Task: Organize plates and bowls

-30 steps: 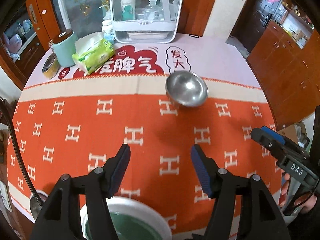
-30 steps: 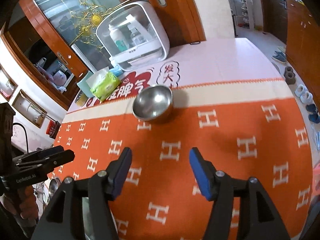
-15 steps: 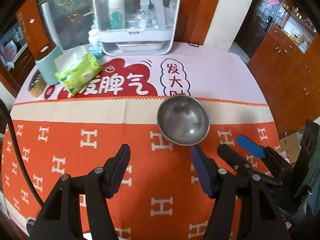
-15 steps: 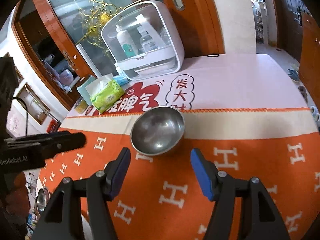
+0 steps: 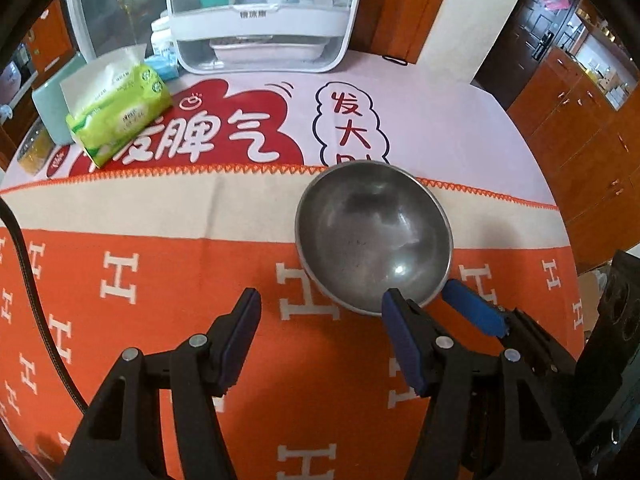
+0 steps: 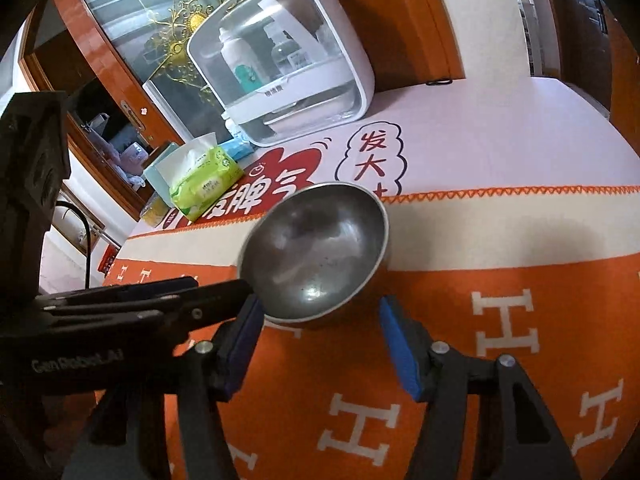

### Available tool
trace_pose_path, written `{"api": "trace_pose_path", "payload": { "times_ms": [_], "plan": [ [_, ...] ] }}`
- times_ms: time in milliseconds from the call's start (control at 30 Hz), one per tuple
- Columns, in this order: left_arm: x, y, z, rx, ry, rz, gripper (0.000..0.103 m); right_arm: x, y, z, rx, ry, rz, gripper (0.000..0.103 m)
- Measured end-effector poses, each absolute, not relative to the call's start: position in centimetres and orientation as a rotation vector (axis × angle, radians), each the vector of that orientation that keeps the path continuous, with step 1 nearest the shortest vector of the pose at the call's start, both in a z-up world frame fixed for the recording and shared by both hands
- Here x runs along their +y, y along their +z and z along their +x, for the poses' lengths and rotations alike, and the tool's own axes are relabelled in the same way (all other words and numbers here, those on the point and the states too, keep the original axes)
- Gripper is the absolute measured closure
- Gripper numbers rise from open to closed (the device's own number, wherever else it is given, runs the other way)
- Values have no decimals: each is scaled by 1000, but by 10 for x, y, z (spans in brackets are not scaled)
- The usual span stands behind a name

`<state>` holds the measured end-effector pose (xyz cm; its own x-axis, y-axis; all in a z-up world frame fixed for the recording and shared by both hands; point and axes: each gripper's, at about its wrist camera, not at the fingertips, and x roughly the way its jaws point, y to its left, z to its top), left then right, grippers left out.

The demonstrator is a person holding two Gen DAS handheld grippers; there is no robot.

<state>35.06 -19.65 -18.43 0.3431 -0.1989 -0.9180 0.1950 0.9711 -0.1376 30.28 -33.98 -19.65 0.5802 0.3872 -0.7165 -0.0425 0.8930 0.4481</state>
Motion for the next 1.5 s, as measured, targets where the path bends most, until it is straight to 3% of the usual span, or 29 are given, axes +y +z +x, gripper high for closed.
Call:
{"api": "trace_pose_path", "payload": {
  "times_ms": [133, 333, 500, 700, 867, 1500],
  "plan": [
    [-200, -192, 352, 1209, -272, -25, 46, -342, -199, 301, 914, 249, 413, 55],
    [-201, -199, 351, 1243, -284, -80, 61, -338, -201, 303, 934, 254, 391, 69],
    [-196, -201, 349, 1260, -277, -123, 72, -341, -203, 301, 958, 232, 411, 73],
    [-183, -220, 348, 1366, -258, -224, 88, -349, -209, 299, 997, 198, 447, 89],
    [-173, -230, 337, 1418, -257, -313, 91, -352, -210, 291, 1028, 197, 455, 94],
    [-176, -201, 240, 1458, -338, -258, 90, -346, -183, 208, 1127, 126, 437, 94]
  ]
}}
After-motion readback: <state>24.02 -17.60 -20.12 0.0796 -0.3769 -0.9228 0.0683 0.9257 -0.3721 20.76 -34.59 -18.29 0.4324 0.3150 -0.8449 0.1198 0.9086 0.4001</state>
